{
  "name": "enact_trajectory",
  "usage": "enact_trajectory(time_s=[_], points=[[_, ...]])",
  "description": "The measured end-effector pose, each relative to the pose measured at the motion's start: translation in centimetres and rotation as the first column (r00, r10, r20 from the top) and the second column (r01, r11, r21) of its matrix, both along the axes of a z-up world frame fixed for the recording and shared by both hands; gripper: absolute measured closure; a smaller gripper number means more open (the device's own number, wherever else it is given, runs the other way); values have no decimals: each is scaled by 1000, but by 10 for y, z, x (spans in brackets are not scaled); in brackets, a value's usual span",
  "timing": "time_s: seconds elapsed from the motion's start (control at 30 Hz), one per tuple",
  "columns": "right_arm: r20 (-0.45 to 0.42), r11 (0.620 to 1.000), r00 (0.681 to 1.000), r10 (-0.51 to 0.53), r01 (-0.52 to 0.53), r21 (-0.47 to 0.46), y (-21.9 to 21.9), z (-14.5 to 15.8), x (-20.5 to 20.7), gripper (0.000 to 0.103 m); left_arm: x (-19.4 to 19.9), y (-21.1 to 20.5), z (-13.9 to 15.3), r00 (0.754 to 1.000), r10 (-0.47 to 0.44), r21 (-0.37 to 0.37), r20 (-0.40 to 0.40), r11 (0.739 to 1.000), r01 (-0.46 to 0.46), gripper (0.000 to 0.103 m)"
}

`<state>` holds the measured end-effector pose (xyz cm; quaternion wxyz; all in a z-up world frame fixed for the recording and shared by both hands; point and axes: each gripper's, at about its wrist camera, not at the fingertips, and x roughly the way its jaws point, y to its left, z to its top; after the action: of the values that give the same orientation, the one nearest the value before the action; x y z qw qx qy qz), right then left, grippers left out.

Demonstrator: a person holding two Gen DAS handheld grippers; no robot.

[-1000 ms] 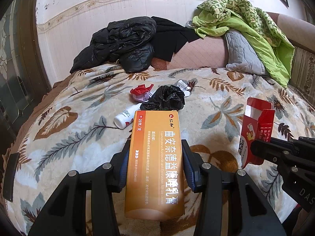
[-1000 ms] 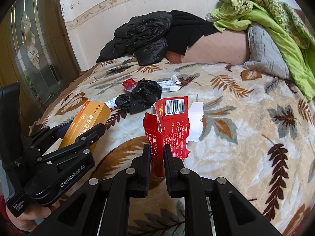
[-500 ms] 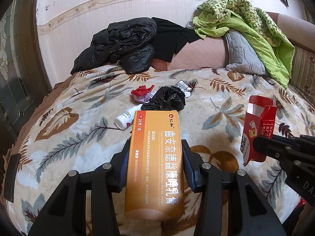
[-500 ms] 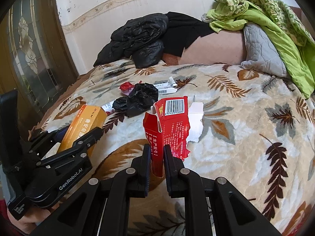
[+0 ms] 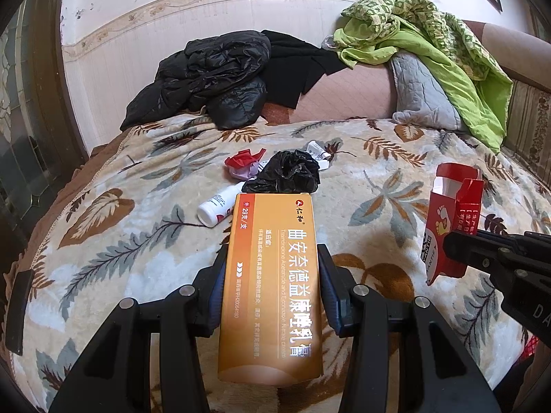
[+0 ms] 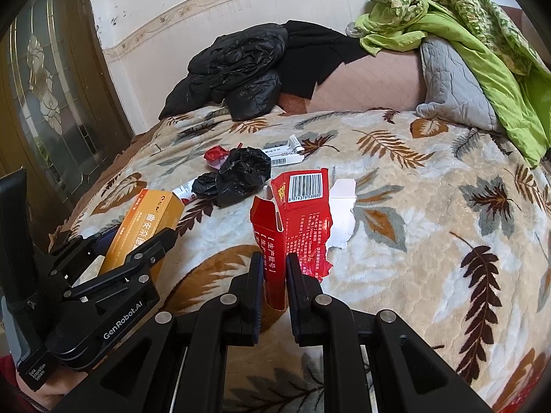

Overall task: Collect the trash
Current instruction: 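Carry both boxes over the red wastebasket and open both tools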

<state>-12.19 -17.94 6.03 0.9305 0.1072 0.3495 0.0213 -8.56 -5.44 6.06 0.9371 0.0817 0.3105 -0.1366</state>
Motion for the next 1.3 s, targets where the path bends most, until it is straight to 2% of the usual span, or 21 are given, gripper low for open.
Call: enact_trajectory(time_s=[0.2, 0.37, 0.47, 0.57, 0.67, 0.77, 0.87, 0.97, 1.0, 1.1, 1.23, 1.3], points=[[21, 997, 999, -30, 28, 71, -18, 13, -15, 89, -7, -7, 2, 998, -54, -34, -16, 998, 54, 57], [49, 987, 997, -59, 51, 150, -45, 30, -52, 89, -24, -25, 11, 990, -138, -69, -17, 988, 137, 57], [71, 982, 992, -100, 87, 167, -71, 43, -83, 89, -39, -43, 20, 977, -213, -99, -20, 973, 210, 57], [81, 970, 982, -172, 155, 187, -106, 56, -118, 89, -56, -69, 30, 953, -300, -132, -31, 947, 294, 58], [75, 951, 963, -257, 238, 198, -144, 64, -156, 89, -75, -100, 41, 917, -398, -163, -41, 908, 387, 57], [48, 925, 937, -347, 333, 184, -179, 64, -198, 89, -97, -136, 51, 863, -502, -195, -59, 854, 483, 57], [1, 888, 906, -424, 415, 200, -209, 54, -237, 89, -119, -176, 57, 791, -604, -233, -91, 786, 573, 57], [-48, 844, 871, -489, 487, 225, -234, 38, -270, 88, -144, -219, 57, 703, -697, -263, -144, 711, 652, 57], [-65, 828, 859, -508, 508, 237, -240, 32, -280, 88, -153, -236, 55, 665, -728, -276, -167, 682, 677, 57], [-104, 787, 830, -548, 554, 271, -261, 18, -302, 87, -177, -274, 47, 587, -780, -288, -218, 626, 725, 57], [-148, 736, 794, -589, 604, 307, -281, 0, -324, 86, -205, -316, 32, 506, -816, -275, -279, 573, 772, 57], [-176, 719, 780, -600, 623, 308, -288, -8, -330, 79, -214, -327, 24, 486, -822, -269, -296, 560, 784, 57]])
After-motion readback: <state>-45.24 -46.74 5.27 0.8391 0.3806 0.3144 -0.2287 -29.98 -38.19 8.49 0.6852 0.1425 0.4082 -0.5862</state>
